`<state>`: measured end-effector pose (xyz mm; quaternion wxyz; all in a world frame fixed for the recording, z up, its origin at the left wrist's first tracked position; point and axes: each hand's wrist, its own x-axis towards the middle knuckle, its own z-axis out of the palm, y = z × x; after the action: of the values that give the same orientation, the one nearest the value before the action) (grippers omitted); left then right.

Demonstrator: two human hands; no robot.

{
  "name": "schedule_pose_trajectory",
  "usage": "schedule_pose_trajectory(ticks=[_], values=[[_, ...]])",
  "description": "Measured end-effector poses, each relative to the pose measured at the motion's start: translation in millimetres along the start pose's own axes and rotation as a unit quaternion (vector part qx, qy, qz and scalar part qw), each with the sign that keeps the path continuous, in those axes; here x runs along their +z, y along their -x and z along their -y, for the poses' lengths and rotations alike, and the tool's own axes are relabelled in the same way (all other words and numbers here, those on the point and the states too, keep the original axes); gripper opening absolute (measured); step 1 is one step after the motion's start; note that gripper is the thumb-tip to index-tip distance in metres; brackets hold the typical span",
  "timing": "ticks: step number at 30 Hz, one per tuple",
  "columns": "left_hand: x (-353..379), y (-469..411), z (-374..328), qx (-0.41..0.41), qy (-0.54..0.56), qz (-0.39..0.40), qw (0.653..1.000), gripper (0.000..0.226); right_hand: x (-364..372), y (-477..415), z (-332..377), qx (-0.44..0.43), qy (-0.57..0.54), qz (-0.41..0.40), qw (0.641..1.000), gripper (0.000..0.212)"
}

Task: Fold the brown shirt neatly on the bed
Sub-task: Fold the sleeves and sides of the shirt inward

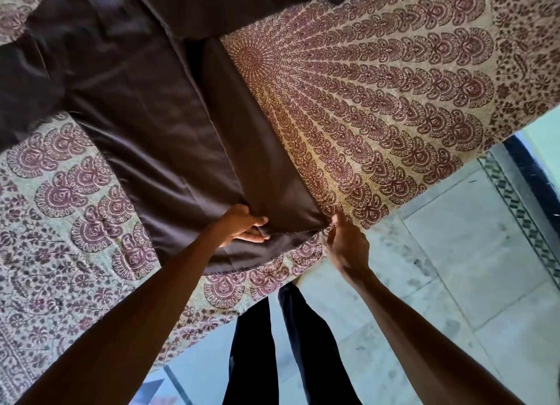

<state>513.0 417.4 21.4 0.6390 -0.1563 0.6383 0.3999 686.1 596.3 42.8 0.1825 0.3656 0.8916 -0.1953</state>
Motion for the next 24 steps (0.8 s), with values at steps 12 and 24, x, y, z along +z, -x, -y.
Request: schedule_pose_trajectory(ticks=[12, 24], values=[[-69.4, 20.5, -140.5, 0.169, -0.434, -0.244, 0.85, 0.024, -67.2, -122.5, 114.4, -0.107, -0.042, -0.024, 0.993, 0.016], [-125.3, -28.3, -307.9, 0.258, -0.472, -0.413, 0.735, 0.021, -133.2, -312.9, 215.8, -0.088, 0.018, -0.077, 0.993, 0.027]])
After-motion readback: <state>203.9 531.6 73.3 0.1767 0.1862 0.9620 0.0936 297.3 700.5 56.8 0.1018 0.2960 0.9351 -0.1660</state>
